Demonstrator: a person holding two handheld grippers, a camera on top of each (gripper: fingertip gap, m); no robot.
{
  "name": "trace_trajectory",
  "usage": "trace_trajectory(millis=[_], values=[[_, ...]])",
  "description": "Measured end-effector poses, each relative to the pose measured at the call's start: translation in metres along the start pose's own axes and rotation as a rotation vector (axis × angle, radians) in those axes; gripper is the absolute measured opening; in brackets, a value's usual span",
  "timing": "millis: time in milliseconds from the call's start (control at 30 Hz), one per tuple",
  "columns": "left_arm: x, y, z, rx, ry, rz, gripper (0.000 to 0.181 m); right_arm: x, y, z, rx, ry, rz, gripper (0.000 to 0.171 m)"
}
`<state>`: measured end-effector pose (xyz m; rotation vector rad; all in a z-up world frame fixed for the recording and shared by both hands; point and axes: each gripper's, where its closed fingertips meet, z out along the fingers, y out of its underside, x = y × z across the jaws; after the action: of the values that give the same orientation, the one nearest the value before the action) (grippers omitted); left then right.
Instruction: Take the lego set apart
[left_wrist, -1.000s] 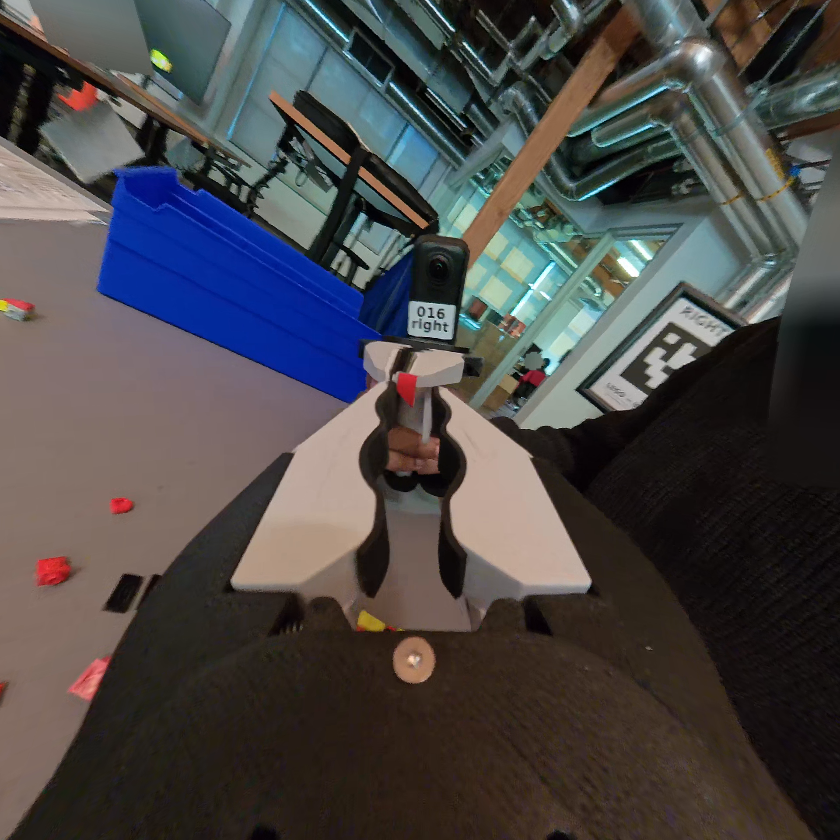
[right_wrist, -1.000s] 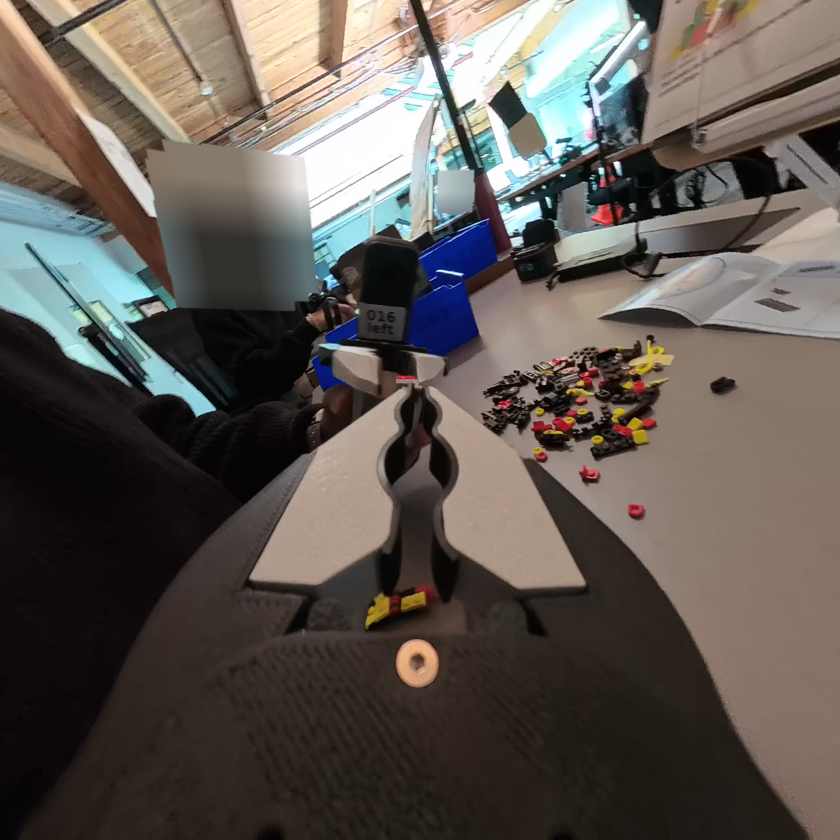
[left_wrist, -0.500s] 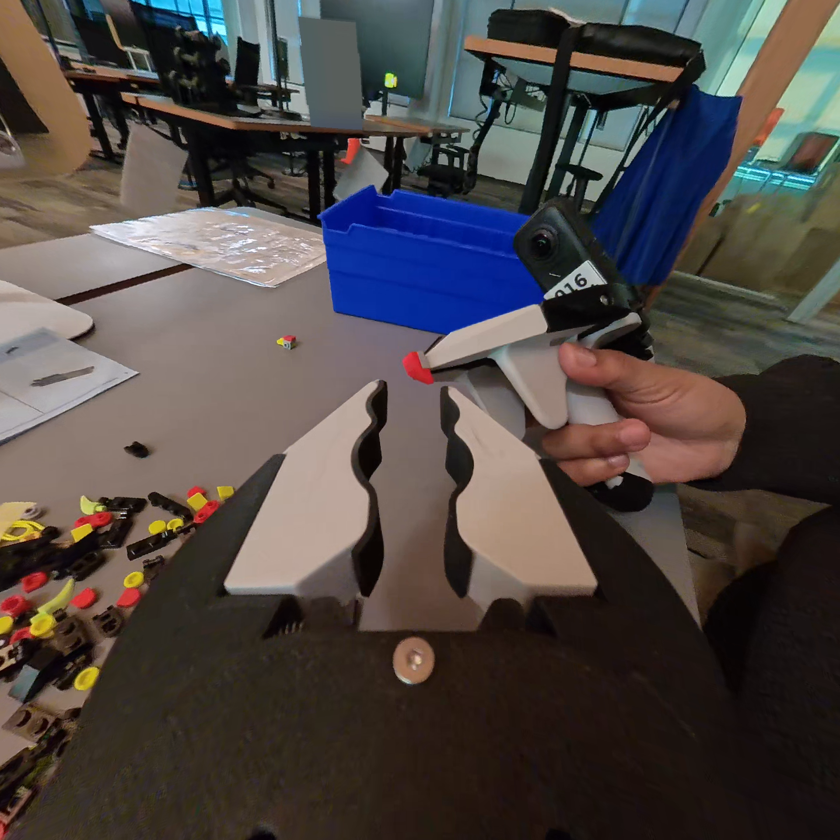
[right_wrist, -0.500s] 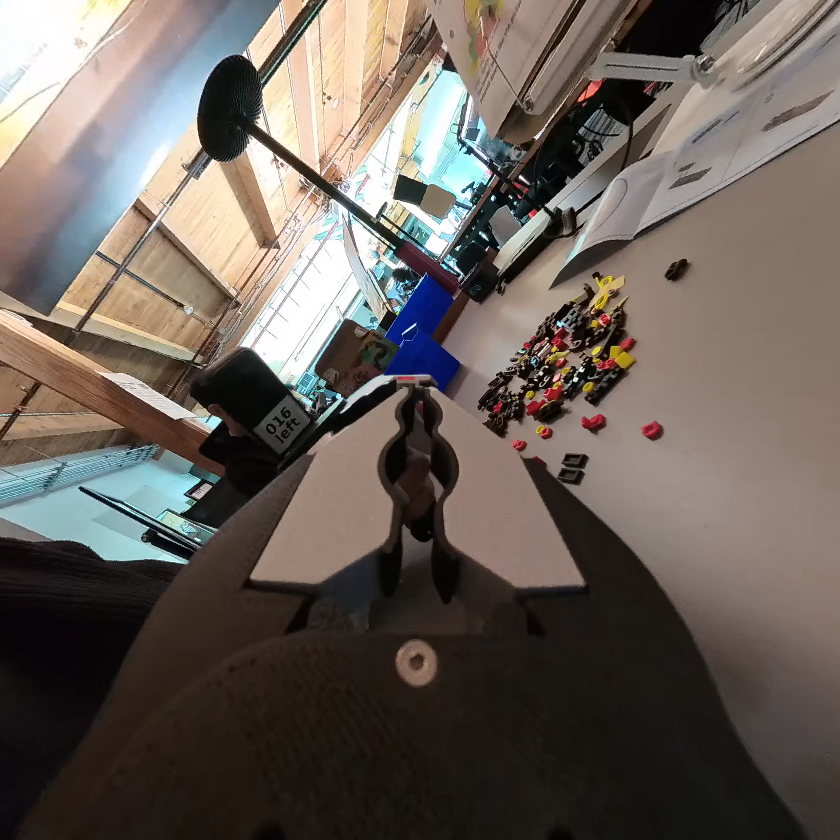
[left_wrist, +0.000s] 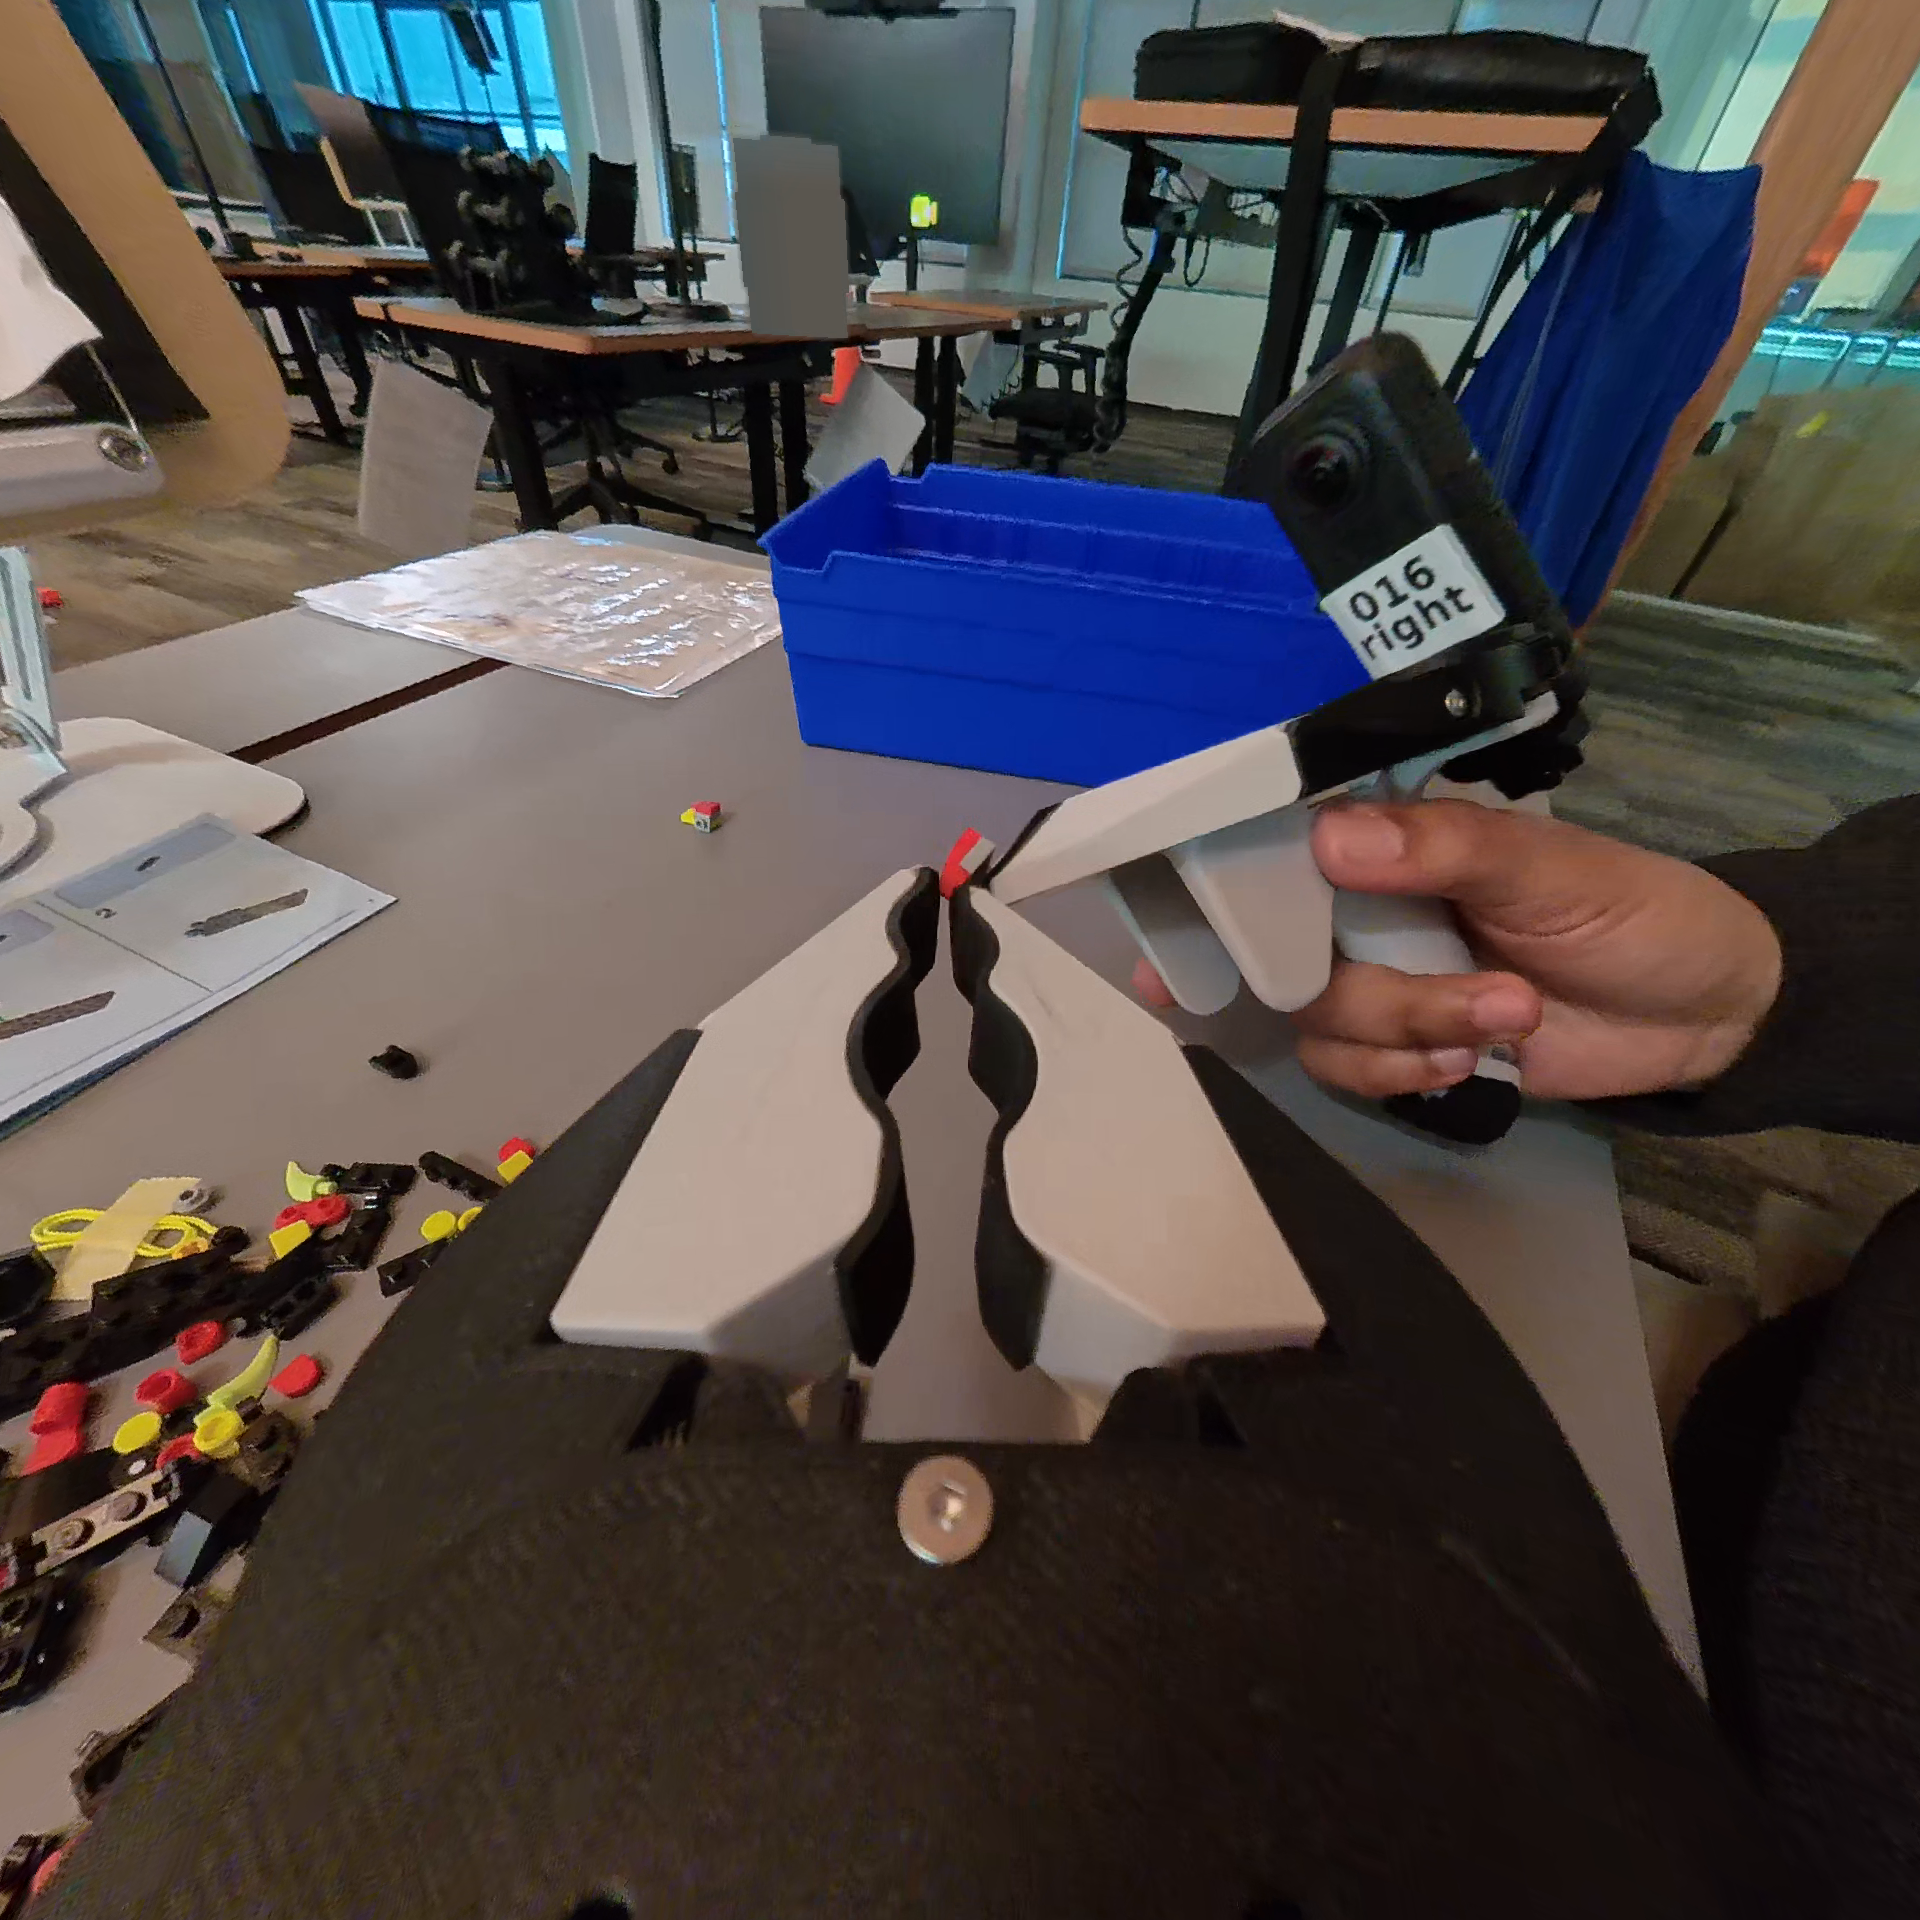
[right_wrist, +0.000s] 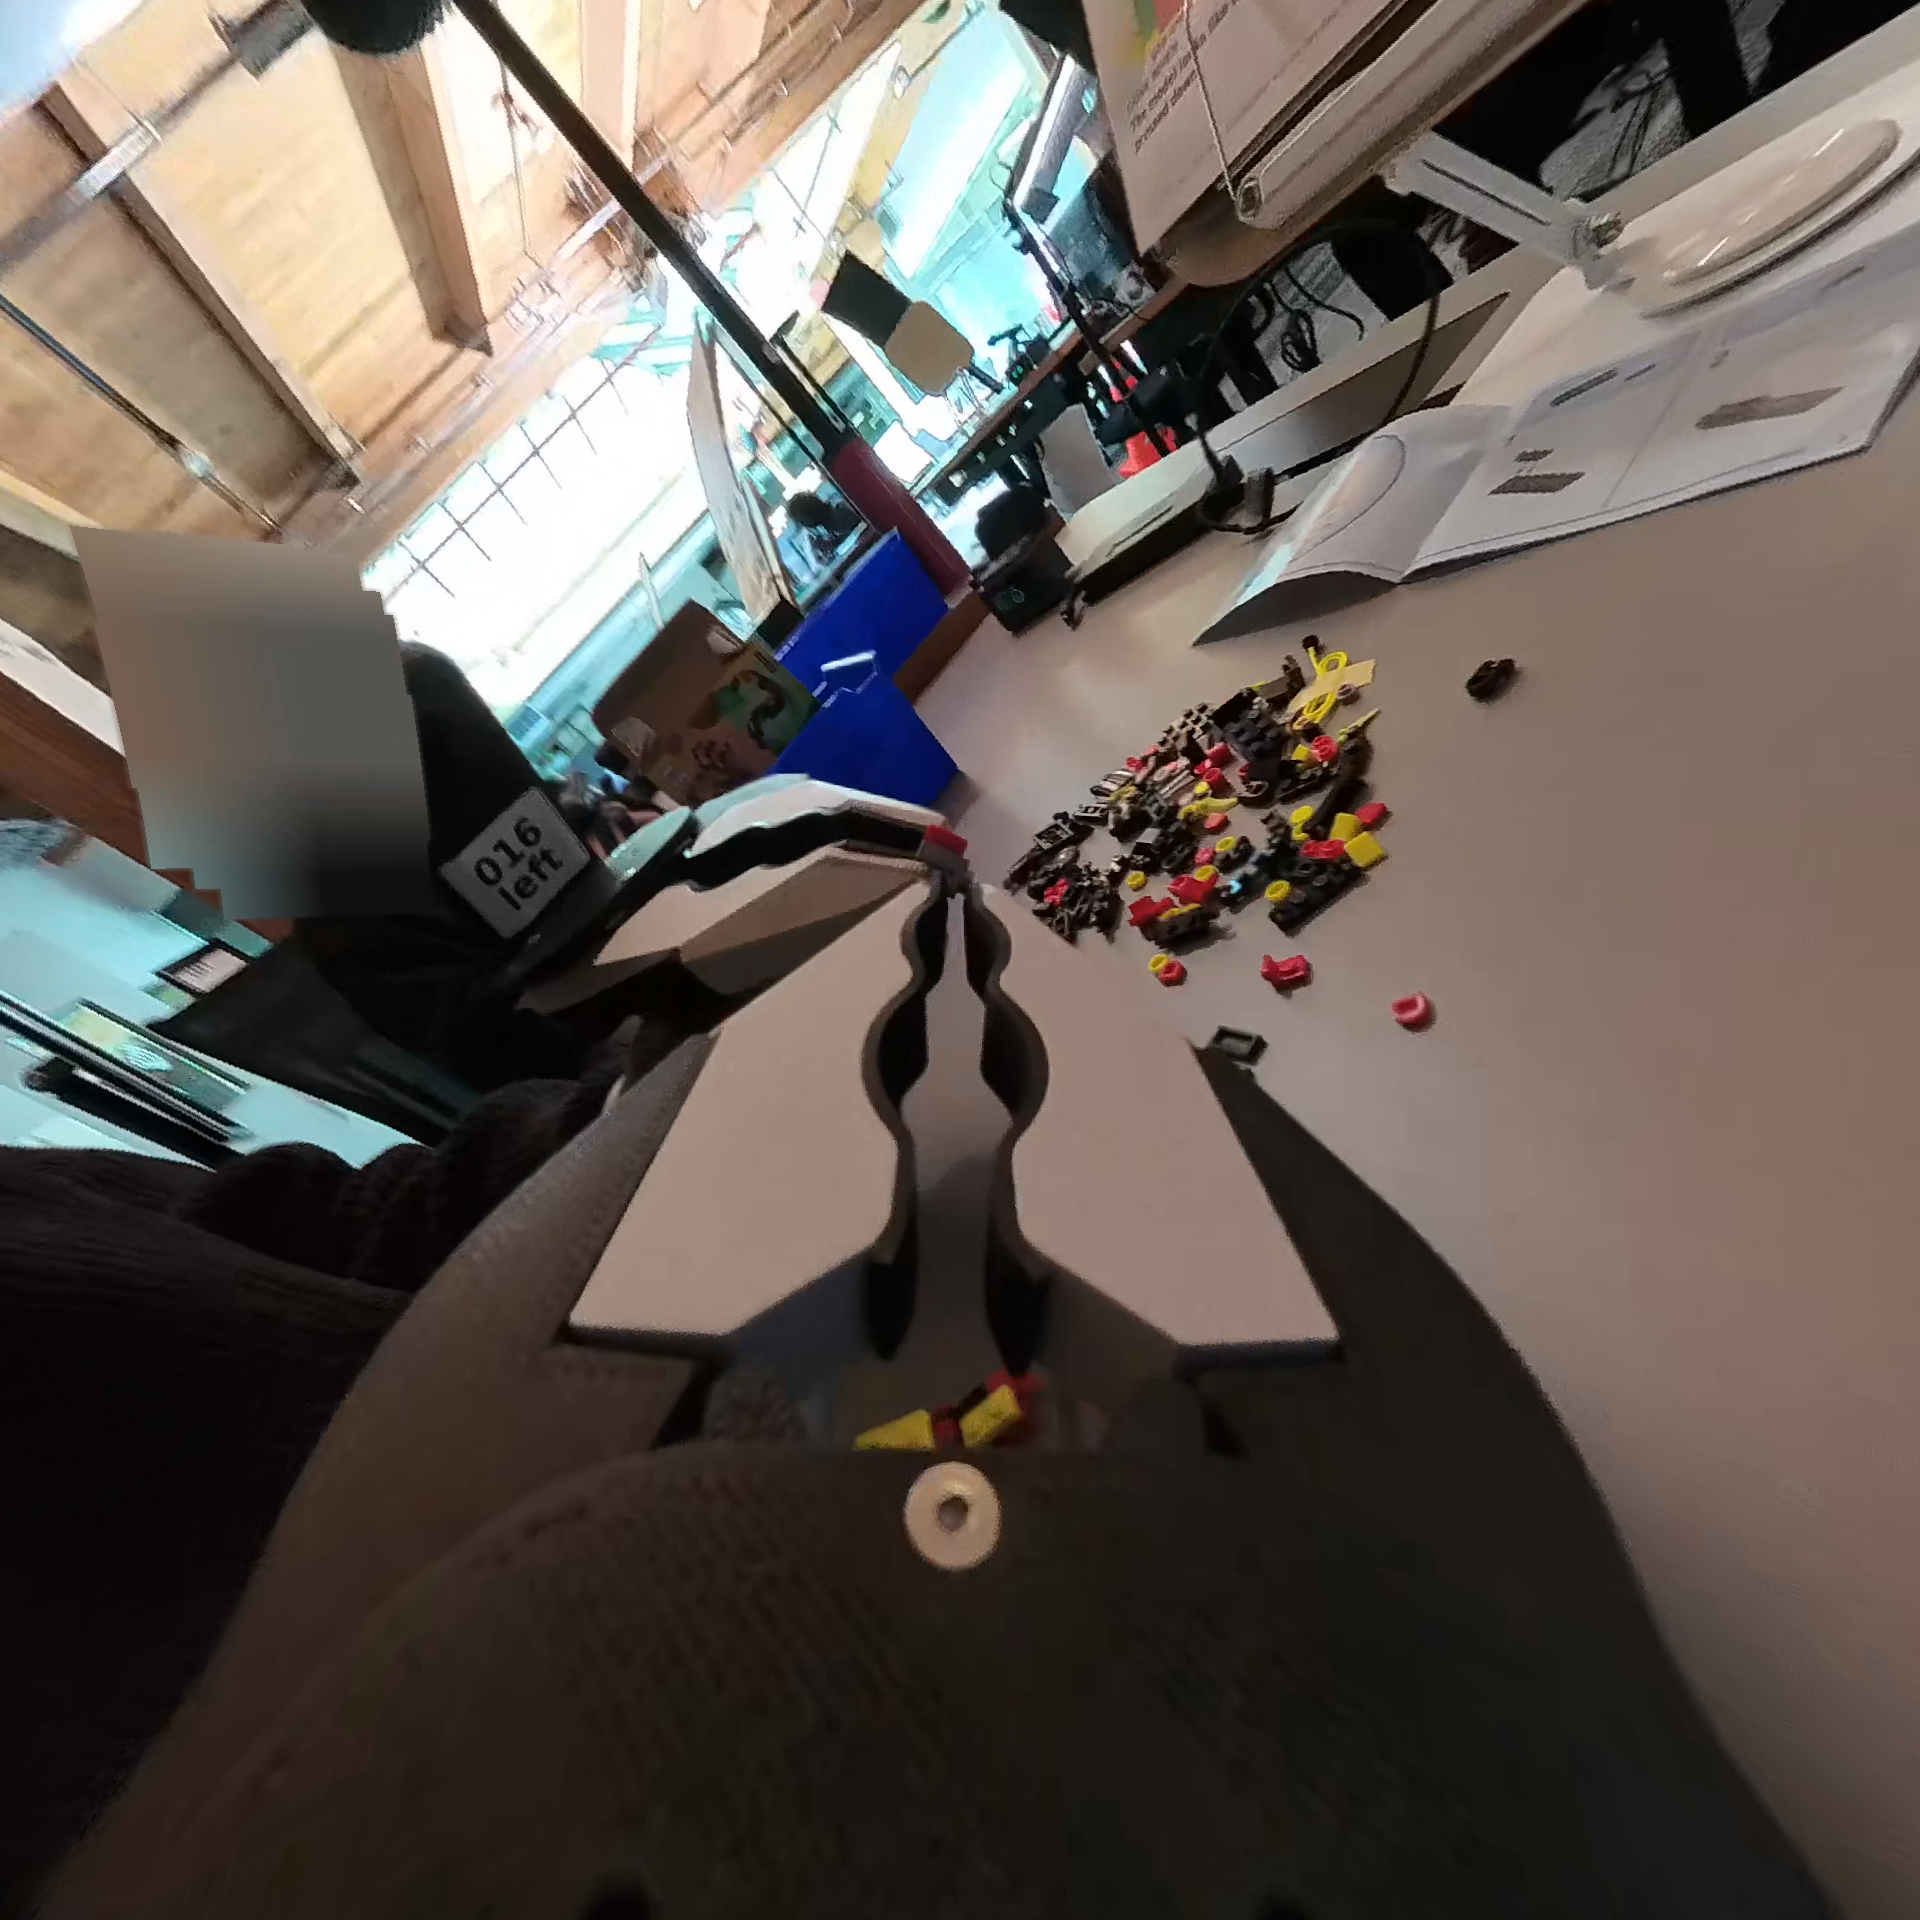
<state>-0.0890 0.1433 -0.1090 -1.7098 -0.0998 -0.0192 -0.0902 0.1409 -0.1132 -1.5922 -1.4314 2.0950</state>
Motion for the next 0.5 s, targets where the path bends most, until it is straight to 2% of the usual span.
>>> trace_trajectory(millis=[133,267,367,433,500], values=[[0.0001,-0.0024,-0.0013,0.0,0.006,0.021,0.0,-0.003,-0.0007,-0.0001,-0.043,0.023,-0.076,0.002],[0.0012,-0.0018,-0.003,-0.005,0.01,0.074,0.0,0.0,-0.0006,-0.0003,-0.04,0.002,-0.036,0.001],[0.0027,-0.0029,-0.0045,0.0,0.013,0.096,0.0,-0.0011,-0.0039,-0.0023,-0.014,-0.069,0.056,0.017],[0.0043,-0.0015,-0.0038,-0.006,0.018,0.106,0.0,-0.0032,-0.0024,-0.0022,-0.03,-0.111,0.098,0.022],[0.0055,-0.0003,-0.0029,-0.007,0.026,0.098,0.0,-0.0058,-0.0039,-0.0024,-0.023,-0.125,0.07,0.032]])
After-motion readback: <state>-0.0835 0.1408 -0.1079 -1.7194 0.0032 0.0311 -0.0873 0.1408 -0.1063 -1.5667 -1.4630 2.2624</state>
